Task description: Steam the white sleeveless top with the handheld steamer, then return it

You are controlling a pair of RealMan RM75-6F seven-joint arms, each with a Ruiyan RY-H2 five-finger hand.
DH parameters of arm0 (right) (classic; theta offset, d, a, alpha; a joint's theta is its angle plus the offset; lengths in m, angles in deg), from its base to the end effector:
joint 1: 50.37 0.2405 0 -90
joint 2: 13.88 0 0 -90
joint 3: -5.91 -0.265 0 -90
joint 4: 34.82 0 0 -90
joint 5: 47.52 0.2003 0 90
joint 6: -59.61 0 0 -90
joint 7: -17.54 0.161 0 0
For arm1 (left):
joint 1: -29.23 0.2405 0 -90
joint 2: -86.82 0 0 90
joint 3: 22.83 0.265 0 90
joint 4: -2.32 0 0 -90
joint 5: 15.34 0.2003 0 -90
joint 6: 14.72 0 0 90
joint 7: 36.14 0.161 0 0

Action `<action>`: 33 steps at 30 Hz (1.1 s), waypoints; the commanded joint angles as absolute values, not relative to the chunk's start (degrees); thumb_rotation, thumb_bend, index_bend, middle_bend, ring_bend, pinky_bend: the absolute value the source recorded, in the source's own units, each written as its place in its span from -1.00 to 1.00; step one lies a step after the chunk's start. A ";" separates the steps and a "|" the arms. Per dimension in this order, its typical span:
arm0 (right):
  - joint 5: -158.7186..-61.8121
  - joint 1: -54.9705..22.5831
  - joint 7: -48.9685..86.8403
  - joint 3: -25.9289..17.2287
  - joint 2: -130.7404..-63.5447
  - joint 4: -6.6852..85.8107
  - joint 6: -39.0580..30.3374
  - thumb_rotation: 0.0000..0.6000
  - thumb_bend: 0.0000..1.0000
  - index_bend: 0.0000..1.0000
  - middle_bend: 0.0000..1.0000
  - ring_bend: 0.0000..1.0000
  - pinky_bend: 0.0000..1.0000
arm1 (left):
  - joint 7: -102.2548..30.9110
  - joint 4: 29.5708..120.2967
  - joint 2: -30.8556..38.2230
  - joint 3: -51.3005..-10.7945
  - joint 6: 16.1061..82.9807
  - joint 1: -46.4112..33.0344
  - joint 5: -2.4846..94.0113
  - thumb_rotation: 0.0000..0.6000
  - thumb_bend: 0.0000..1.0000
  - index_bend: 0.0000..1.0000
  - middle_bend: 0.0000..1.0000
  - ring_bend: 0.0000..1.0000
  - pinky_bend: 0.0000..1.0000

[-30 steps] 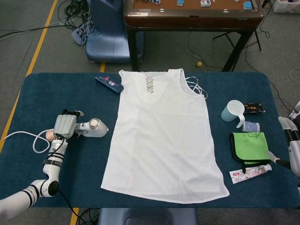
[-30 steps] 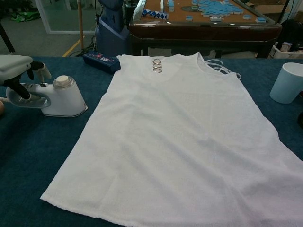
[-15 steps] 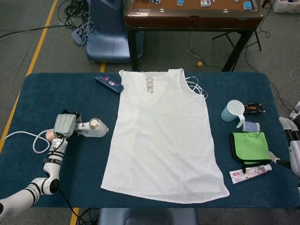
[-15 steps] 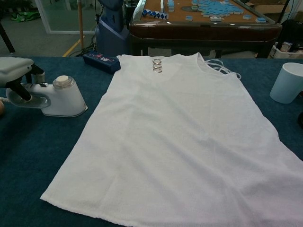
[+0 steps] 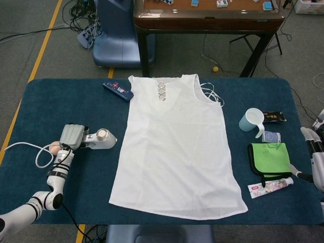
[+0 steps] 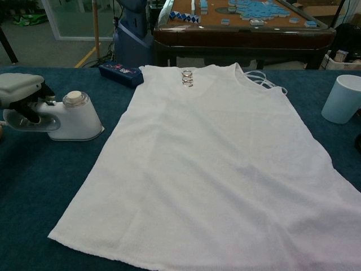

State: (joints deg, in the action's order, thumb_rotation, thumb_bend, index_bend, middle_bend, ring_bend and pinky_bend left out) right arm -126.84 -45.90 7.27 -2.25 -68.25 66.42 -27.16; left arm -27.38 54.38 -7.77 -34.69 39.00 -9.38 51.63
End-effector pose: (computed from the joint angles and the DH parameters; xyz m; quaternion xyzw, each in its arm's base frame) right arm -0.2992 -0.2103 0.2365 0.5719 -0.3216 0.3477 0.6698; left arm -0.2695 0.4179 0.0291 -0.6752 -0.3545 -0.3111 0.5671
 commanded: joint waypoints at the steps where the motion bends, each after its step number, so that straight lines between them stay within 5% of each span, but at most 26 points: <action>1: -126.82 -45.88 7.16 -2.25 -68.27 66.49 -27.14 1.00 -0.80 -1.00 -0.69 -0.80 -1.00 | -30.33 53.81 -7.60 -34.68 37.86 -9.59 52.35 1.00 -0.37 0.44 0.47 0.24 0.01; 12: -126.40 -45.67 6.10 -2.31 -68.35 67.16 -26.88 1.00 -0.80 -1.00 -0.69 -0.80 -1.00 | -45.07 50.07 -7.72 -34.76 36.51 -10.49 56.48 1.00 -0.37 0.65 0.66 0.39 0.37; 33: -127.83 -43.49 3.27 -1.06 -68.25 69.57 -22.98 1.00 -0.80 -1.00 -0.68 -0.78 -0.84 | -64.73 53.21 -4.23 -36.72 31.10 -12.18 57.70 1.00 -0.36 0.74 0.70 0.42 0.41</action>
State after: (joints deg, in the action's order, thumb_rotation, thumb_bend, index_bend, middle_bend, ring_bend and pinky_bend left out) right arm -127.48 -43.79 3.39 -1.30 -68.26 69.41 -23.40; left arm -64.35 52.20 -4.82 -36.65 30.63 -12.18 57.28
